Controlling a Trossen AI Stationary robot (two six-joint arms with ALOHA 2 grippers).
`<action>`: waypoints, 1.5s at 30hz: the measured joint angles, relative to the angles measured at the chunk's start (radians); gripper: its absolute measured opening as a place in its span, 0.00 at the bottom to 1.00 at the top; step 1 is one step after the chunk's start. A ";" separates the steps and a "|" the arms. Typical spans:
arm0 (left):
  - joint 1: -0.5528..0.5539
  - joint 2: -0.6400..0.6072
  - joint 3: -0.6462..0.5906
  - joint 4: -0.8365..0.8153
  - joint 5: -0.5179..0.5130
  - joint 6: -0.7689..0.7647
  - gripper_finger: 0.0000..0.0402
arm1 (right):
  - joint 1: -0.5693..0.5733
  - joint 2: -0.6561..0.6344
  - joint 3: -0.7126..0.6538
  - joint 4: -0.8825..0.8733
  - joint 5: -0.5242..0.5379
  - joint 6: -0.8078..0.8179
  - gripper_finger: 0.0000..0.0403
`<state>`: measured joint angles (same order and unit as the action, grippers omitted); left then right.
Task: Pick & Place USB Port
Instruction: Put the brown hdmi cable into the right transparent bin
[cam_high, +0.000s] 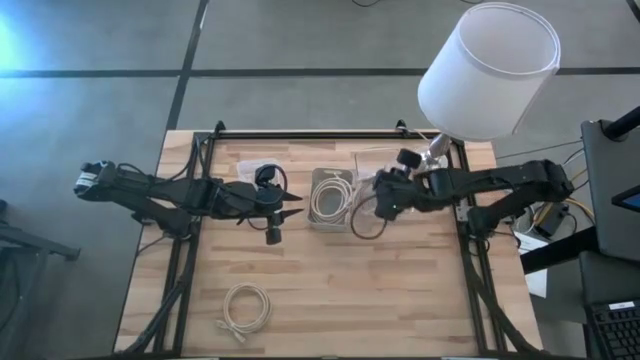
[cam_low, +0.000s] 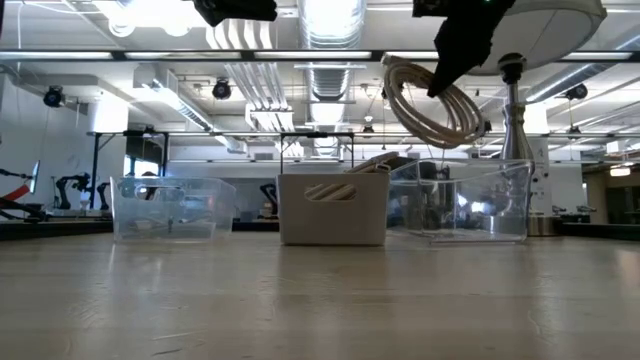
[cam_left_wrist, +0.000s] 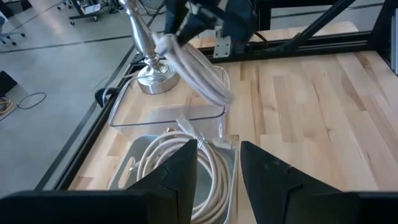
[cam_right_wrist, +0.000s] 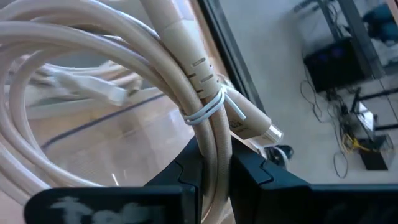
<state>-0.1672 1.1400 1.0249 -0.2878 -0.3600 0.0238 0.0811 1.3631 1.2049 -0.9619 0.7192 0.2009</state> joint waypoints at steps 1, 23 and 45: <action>0.000 0.000 -0.001 0.001 0.000 0.000 0.31 | -0.017 -0.001 0.000 0.000 -0.001 -0.006 0.11; 0.000 0.000 -0.004 0.028 0.000 0.002 0.31 | -0.231 -0.006 -0.294 0.324 -0.065 -0.249 0.11; 0.000 0.000 -0.004 0.042 0.000 0.008 0.31 | -0.298 0.004 -0.392 0.393 -0.096 -0.248 0.29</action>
<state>-0.1669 1.1400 1.0210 -0.2455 -0.3603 0.0314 -0.2173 1.3674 0.8127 -0.5694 0.6235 -0.0475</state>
